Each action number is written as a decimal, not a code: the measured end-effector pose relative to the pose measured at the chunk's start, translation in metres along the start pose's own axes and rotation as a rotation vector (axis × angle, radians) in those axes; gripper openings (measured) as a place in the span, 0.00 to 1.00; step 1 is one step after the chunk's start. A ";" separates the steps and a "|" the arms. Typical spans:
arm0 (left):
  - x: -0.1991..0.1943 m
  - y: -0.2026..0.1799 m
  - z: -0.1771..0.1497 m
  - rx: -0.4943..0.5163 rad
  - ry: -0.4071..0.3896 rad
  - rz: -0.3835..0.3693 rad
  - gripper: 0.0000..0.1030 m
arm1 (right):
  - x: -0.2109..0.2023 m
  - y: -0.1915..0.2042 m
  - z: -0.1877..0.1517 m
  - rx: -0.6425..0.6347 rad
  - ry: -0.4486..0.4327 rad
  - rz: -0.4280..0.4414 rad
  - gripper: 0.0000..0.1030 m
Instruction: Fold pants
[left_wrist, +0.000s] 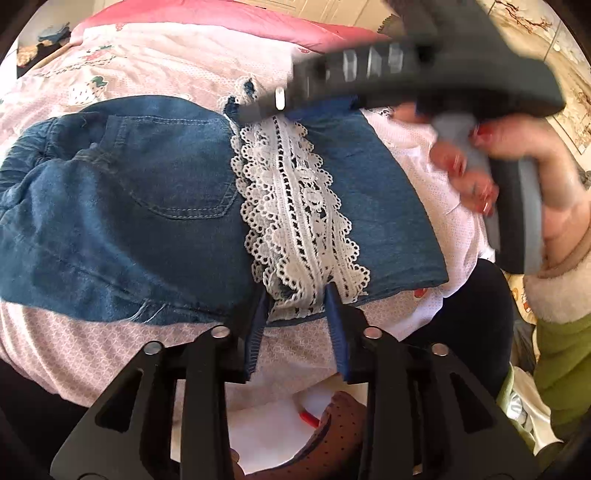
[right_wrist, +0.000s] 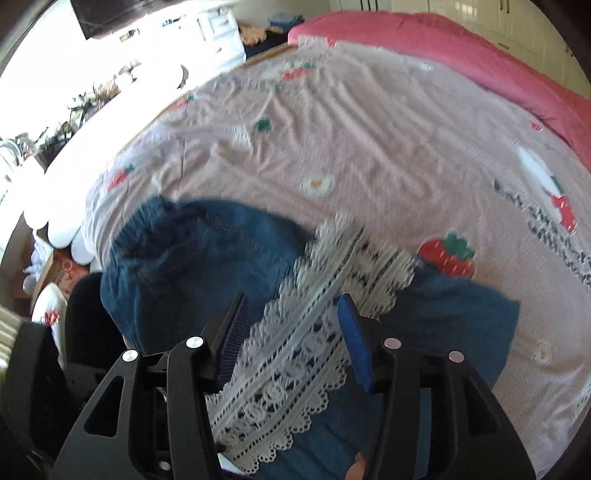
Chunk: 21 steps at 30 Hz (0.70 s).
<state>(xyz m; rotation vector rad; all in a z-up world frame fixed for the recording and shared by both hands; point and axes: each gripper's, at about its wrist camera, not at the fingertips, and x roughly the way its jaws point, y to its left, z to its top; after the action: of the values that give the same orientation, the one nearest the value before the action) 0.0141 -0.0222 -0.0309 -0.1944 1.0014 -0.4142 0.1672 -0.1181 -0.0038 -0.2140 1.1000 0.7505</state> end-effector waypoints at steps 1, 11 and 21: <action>-0.001 -0.001 -0.001 -0.002 -0.005 0.004 0.28 | 0.007 0.000 -0.003 0.005 0.022 0.007 0.48; -0.043 0.017 0.002 -0.036 -0.093 0.104 0.38 | 0.022 0.009 -0.011 0.020 0.040 0.021 0.62; -0.079 0.030 0.004 -0.079 -0.182 0.203 0.61 | -0.028 0.018 0.001 0.022 -0.090 0.085 0.64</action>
<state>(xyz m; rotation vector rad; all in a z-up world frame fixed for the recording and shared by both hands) -0.0117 0.0385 0.0219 -0.1958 0.8492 -0.1685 0.1496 -0.1171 0.0243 -0.1141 1.0361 0.8155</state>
